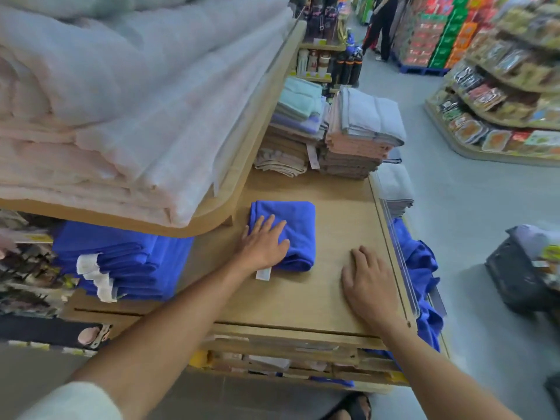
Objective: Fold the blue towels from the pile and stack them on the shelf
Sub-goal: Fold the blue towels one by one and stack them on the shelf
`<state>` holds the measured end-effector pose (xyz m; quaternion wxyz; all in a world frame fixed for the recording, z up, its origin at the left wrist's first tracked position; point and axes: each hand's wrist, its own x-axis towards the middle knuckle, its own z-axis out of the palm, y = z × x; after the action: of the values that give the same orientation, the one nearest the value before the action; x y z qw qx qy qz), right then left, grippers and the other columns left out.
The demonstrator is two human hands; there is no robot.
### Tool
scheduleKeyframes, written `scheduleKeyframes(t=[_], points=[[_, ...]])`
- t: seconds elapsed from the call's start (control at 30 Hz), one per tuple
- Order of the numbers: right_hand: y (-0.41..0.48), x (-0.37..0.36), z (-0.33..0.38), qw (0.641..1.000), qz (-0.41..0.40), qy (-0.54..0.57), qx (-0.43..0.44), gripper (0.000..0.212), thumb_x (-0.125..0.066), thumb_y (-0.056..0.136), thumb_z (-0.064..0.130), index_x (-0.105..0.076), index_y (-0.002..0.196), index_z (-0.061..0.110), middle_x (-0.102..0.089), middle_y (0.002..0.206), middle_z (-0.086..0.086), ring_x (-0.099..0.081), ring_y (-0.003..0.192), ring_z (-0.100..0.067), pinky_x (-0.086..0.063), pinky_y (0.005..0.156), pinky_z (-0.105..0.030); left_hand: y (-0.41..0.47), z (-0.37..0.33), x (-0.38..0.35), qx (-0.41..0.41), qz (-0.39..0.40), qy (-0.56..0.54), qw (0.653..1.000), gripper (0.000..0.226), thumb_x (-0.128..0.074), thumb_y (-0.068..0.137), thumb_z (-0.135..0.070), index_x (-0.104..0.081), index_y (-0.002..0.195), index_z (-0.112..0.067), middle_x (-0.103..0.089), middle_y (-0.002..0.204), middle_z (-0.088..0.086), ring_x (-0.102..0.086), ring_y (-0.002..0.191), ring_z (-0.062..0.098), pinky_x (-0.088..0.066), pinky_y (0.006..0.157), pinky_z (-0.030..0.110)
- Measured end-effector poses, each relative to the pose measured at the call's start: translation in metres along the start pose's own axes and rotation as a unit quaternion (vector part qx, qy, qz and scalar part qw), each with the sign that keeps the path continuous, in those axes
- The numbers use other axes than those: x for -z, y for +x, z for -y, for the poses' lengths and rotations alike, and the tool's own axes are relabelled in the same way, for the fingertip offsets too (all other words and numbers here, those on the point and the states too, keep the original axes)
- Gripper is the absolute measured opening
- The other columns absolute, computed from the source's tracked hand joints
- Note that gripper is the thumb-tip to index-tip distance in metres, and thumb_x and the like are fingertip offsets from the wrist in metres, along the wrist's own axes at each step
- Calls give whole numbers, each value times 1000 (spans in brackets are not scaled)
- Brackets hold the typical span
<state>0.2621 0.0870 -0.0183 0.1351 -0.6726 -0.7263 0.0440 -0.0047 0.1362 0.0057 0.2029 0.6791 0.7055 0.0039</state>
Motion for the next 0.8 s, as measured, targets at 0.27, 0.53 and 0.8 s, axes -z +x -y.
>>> scheduleKeyframes(t=[0.27,0.53,0.8], points=[[1,2,-2,1000,14,3,-8,60,-36,100,50,-44,152,20,-39,162,-2,-31,150,-19,-25,125,-41,88,18,39,11,-29,14,999,63,-31,101,-45,-14,161,-35,-2,171,-5,2,157,19,-4,126,49],[1,1,-2,1000,24,-7,-13,63,-31,100,54,-39,154,22,-35,164,0,-28,152,-20,-23,125,-41,96,0,56,18,-52,-15,998,62,-41,100,-30,-25,159,-24,-12,170,3,-6,157,23,-6,126,49],[45,66,-39,930,35,355,-89,17,-61,92,25,-73,91,38,-73,99,21,-74,85,-2,-58,72,-25,-3,-121,-22,-258,-208,-136,934,45,-48,89,-15,-56,132,-23,-44,153,2,-25,151,19,-14,124,28]])
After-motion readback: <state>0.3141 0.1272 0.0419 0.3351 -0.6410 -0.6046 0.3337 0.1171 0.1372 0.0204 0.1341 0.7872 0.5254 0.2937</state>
